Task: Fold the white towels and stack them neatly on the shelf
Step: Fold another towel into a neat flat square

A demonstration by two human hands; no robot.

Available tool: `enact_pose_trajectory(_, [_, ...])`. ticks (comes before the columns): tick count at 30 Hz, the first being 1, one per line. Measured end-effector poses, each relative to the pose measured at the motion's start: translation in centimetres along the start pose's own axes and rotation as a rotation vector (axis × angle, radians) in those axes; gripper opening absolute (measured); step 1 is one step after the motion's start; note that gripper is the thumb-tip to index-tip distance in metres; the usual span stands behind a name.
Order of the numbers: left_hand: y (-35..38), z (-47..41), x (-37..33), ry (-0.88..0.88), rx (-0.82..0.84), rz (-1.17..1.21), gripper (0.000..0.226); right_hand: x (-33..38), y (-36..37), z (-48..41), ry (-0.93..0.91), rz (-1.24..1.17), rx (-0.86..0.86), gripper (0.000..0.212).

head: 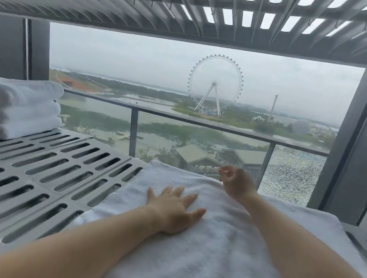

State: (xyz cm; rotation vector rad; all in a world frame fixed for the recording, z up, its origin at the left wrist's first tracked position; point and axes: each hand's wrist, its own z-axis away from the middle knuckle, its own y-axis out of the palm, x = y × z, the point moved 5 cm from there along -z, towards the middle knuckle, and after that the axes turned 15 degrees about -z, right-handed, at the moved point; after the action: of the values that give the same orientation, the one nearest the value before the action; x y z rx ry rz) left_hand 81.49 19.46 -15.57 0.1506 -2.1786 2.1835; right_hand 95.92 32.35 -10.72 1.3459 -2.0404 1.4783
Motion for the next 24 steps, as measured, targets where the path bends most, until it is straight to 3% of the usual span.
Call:
enact_pose_trajectory(3, [-0.2, -0.1, 0.1, 0.006, 0.058, -0.036, 0.071, -1.7, -3.6, 1.7, -0.007, 0.039, 0.103, 0.020])
enact_pose_trajectory(6, [-2.1, -0.8, -1.3, 0.020, 0.068, -0.102, 0.073, -4.4, -7.7, 3.9, 0.019, 0.131, 0.099, 0.013])
enact_pose_trajectory(9, [-4.0, -2.0, -5.7, 0.085, 0.027, -0.062, 0.073, -6.5, -10.3, 5.6, 0.123, 0.155, 0.099, 0.021])
enact_pose_trajectory(13, [-2.3, -1.8, -11.7, 0.129, 0.000, -0.001, 0.070, -8.1, -11.1, 6.2, 0.208, 0.231, 0.083, 0.023])
enact_pose_trajectory(24, [-1.2, -1.8, -11.6, 0.136, -0.047, 0.010, 0.071, -8.1, -11.2, 4.1, 0.221, 0.433, 0.088, 0.010])
